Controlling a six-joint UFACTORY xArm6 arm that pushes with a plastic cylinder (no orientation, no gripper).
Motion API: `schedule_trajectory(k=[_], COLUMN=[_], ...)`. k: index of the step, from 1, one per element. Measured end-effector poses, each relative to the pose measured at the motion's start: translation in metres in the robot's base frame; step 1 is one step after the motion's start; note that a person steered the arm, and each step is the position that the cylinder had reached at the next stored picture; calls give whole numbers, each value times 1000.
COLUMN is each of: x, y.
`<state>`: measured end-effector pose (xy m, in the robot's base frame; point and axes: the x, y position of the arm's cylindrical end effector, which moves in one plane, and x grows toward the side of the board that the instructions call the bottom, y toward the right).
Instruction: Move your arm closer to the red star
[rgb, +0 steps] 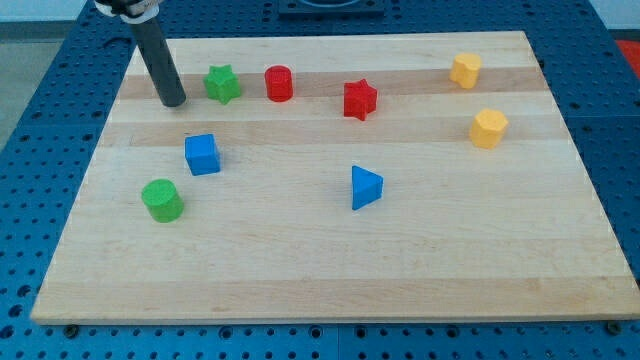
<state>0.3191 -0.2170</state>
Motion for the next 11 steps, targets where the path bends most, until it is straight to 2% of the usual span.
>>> schedule_trajectory(k=[3,5,7,9,10,11], x=[6,75,83,57,20,9], y=[111,132,245,352,356,323])
